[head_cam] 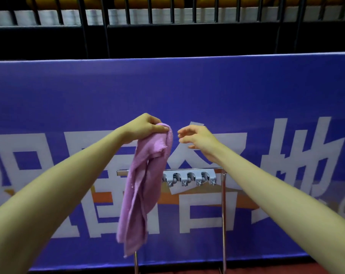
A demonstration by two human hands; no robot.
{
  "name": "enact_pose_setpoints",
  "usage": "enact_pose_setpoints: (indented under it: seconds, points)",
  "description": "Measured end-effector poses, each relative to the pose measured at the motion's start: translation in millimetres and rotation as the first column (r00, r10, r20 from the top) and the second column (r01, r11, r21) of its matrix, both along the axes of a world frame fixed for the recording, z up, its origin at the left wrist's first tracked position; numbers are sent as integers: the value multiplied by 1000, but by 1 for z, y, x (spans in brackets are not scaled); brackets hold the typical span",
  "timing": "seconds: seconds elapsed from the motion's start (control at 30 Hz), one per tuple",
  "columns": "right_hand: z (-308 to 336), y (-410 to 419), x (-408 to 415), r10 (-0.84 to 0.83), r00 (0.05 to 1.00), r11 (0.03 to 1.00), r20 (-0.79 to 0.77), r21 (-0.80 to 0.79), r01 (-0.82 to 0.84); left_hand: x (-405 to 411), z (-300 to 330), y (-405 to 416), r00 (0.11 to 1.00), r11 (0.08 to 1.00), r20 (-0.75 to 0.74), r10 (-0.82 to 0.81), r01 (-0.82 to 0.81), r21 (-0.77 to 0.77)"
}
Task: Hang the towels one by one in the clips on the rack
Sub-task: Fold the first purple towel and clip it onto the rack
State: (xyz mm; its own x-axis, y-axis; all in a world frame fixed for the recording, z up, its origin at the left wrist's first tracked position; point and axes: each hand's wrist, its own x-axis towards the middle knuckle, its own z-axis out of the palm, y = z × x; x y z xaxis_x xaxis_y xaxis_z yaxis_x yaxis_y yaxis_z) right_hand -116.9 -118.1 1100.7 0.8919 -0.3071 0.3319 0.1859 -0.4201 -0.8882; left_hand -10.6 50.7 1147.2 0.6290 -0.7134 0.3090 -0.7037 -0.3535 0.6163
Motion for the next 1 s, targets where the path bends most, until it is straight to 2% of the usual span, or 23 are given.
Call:
enact_pose_setpoints:
  seconds: [0.17, 0.3, 0.4, 0.53, 0.7, 0.77, 0.87, 0.93, 1.0]
  points:
    - [-7, 14, 5, 101, 994, 995, -44, -18, -102, -6, -1, 3, 999, 998, 53, 2, -5, 58]
    - [-14, 16, 12, 10, 1000, 999, 12, -53, -9, -9, -6, 7, 998, 996, 61, -7, 1, 86]
    - [-12, 12, 11, -104, 992, 993, 77, -54, 108, -9, -15, 11, 999, 997, -7, -35, 36, 65]
    - [-2, 5, 5, -167, 972, 986, 167, 10, 168, -6, -30, 15, 985, 997, -152, -78, 74, -29]
    - [4, -13, -7, -265, 953, 962, 145, 104, 252, -4, -32, 25, 972, 990, -219, -89, 62, -129]
    - [3, -20, -15, -205, 976, 977, 68, 78, 200, -1, -33, 34, 961, 989, -241, -134, 112, -101]
    - [-5, -29, -27, -18, 999, 999, -48, 44, 20, -1, -37, 46, 932, 982, -313, -183, 191, -5]
    - [-10, -34, -34, 65, 987, 997, -148, -39, -71, 0, -39, 49, 918, 979, -351, -184, 203, 17]
    - [-18, -39, -36, 157, 957, 984, -242, -49, -174, 0, -43, 49, 908, 978, -369, -198, 210, -9]
